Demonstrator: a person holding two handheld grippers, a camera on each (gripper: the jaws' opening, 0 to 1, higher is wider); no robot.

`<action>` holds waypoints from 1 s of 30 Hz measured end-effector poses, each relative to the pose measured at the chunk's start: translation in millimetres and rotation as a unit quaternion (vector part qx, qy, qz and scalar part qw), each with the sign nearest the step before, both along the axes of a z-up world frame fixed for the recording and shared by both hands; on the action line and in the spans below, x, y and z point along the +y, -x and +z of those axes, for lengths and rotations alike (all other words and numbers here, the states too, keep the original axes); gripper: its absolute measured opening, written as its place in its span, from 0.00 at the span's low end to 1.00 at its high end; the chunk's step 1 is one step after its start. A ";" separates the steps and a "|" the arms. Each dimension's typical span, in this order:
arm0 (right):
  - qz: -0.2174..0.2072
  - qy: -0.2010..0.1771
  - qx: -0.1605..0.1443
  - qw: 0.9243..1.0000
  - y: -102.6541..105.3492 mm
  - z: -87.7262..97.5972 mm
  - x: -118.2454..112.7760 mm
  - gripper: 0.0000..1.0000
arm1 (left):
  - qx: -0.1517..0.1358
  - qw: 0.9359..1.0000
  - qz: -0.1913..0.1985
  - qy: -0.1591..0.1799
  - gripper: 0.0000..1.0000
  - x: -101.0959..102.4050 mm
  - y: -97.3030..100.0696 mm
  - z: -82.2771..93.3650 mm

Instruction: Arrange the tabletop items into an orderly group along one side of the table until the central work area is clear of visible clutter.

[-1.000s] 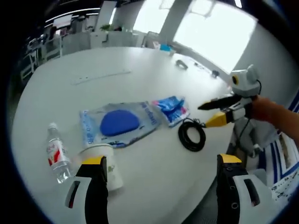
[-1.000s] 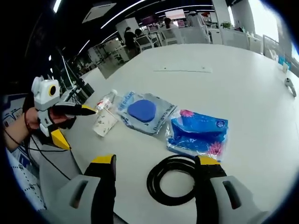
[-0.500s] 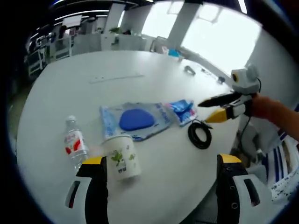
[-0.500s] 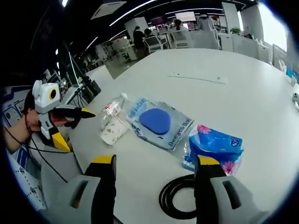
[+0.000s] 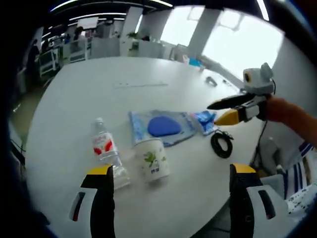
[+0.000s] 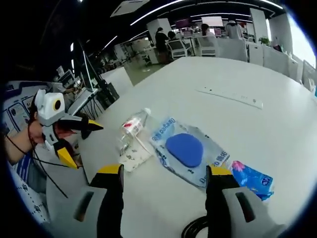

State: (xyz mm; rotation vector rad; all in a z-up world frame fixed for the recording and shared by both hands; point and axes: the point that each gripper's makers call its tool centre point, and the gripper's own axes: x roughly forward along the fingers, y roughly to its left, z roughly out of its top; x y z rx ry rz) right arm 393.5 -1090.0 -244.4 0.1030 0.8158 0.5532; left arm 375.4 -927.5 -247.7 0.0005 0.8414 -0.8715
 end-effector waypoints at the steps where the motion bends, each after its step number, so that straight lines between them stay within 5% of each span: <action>1: 0.005 -0.001 -0.002 1.000 -3.4 1.4 4.8 0.65 | -0.001 1.000 0.003 -0.001 0.94 4.2 -1.2 0.0; 30: 0.101 -0.016 -0.008 0.995 -81.5 13.4 107.4 0.64 | 0.000 0.998 0.055 0.004 0.92 64.1 -32.9 -4.2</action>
